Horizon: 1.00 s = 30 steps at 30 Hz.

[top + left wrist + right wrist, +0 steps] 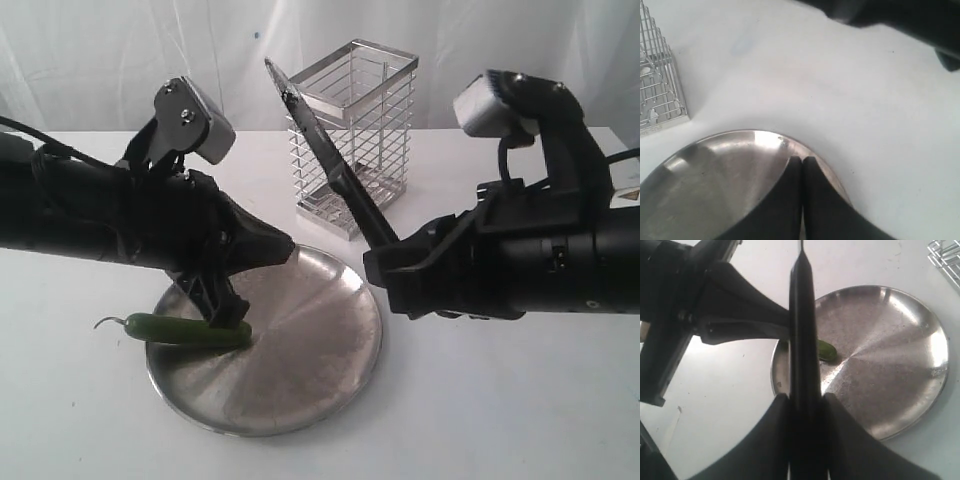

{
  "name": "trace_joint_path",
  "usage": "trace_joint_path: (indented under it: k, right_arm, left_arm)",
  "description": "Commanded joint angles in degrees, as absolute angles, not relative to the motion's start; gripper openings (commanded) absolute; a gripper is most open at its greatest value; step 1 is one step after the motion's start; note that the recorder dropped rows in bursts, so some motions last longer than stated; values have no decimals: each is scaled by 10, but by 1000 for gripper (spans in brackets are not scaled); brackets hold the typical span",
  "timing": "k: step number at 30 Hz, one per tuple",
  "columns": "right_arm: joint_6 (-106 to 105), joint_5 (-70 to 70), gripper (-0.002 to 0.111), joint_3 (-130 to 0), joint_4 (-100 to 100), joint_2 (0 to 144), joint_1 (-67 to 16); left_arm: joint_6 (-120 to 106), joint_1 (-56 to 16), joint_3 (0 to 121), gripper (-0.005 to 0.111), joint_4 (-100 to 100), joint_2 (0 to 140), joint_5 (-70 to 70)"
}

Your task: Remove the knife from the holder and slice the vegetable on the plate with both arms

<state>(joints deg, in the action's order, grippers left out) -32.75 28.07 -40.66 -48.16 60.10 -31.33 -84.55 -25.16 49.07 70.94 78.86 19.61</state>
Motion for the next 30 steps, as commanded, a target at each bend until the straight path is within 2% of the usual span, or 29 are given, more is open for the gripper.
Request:
trace_joint_path:
  k: [1, 4, 6, 10, 14, 24, 30]
  right_arm:
    - [-289, 275, 0, -406, -443, 601, -316]
    - [-281, 300, 0, -406, -435, 601, -316]
    - [-281, 316, 0, -406, -435, 601, -316]
    - [-281, 338, 0, -406, -435, 601, -316]
    - [-281, 338, 0, -406, -435, 601, -316]
    - [-283, 345, 0, -406, -435, 601, -316]
    - [-283, 346, 0, -406, -435, 601, -316]
  left_arm:
    - [-830, -253, 493, 28, 589, 765, 195]
    - [-758, -253, 493, 49, 450, 761, 202]
    - [-690, -253, 493, 56, 367, 767, 212]
    - [-476, -253, 499, 54, 150, 803, 217]
    - [-345, -253, 536, 54, -19, 864, 287]
    - [-346, -253, 628, 54, -44, 954, 343]
    - [-356, -253, 642, 54, -51, 998, 361]
